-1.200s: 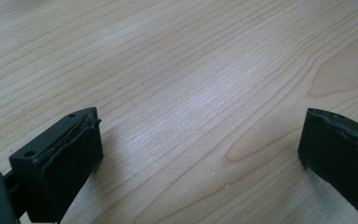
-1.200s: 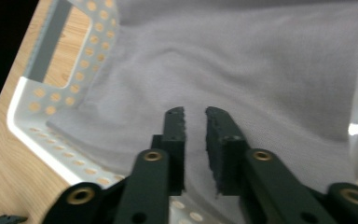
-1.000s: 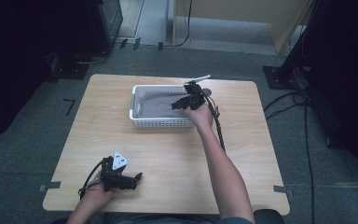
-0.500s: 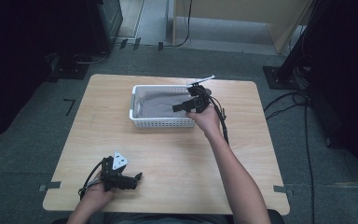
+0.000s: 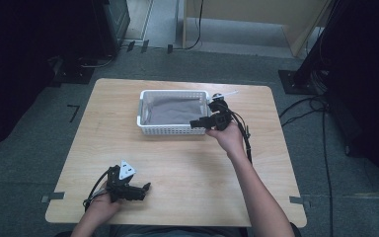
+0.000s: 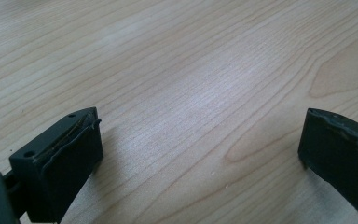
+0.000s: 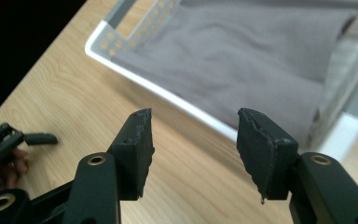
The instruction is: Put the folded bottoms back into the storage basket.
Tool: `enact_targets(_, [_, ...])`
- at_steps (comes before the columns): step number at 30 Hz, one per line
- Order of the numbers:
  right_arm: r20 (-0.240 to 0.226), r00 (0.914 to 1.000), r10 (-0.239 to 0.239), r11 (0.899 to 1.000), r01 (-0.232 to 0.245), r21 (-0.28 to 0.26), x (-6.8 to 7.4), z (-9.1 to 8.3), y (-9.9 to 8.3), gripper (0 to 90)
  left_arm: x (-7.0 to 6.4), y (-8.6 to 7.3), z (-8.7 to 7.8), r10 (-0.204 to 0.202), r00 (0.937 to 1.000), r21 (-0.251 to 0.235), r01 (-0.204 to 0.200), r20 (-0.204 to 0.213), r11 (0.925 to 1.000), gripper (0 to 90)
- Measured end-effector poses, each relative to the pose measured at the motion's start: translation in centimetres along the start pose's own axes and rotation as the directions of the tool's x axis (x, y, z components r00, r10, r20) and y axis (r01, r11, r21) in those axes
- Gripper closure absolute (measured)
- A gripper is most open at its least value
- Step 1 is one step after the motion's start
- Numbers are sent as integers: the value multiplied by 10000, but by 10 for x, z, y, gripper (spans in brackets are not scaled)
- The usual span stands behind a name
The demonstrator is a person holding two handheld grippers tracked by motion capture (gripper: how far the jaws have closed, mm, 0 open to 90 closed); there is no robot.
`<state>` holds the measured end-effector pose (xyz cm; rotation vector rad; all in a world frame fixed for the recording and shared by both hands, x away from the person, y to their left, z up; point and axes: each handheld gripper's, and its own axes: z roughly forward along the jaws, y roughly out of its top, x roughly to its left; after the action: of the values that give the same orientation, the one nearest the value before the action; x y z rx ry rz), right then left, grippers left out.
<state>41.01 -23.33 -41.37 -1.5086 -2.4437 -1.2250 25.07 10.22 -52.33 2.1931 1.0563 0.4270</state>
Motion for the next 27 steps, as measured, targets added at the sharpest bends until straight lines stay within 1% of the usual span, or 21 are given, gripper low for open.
enact_targets(2, [54,10000,-47,10000,47,9,-2,-4,-6,454,0,0,0,2,10000,-6,-2,-2,10000,0])
enact_targets(8, [121,9999,70,9999,-69,-77,-8,-17,-23,451,0,0,0,-7,10000,-12,7,-1,10000,0])
enact_targets(12, [234,9997,-46,10000,46,12,-11,-23,-36,448,0,0,0,-6,10000,-11,6,2,10000,0])
enact_targets(13, [242,9997,36,10000,-37,45,-12,-25,-39,447,0,0,0,-5,10000,-11,5,1,10000,0])
enact_targets(18, [211,9998,51,9999,-54,151,-18,-30,-57,442,0,0,0,-6,10000,-11,6,3,10000,0])
enact_targets(21, [160,9998,148,9999,-149,79,-21,-34,-65,442,0,0,0,6,10000,-1,-6,2,10000,0])
enact_targets(27, [160,9998,133,9999,-133,-34,-25,-42,-80,438,0,0,0,-6,10000,-11,6,1,10000,0])
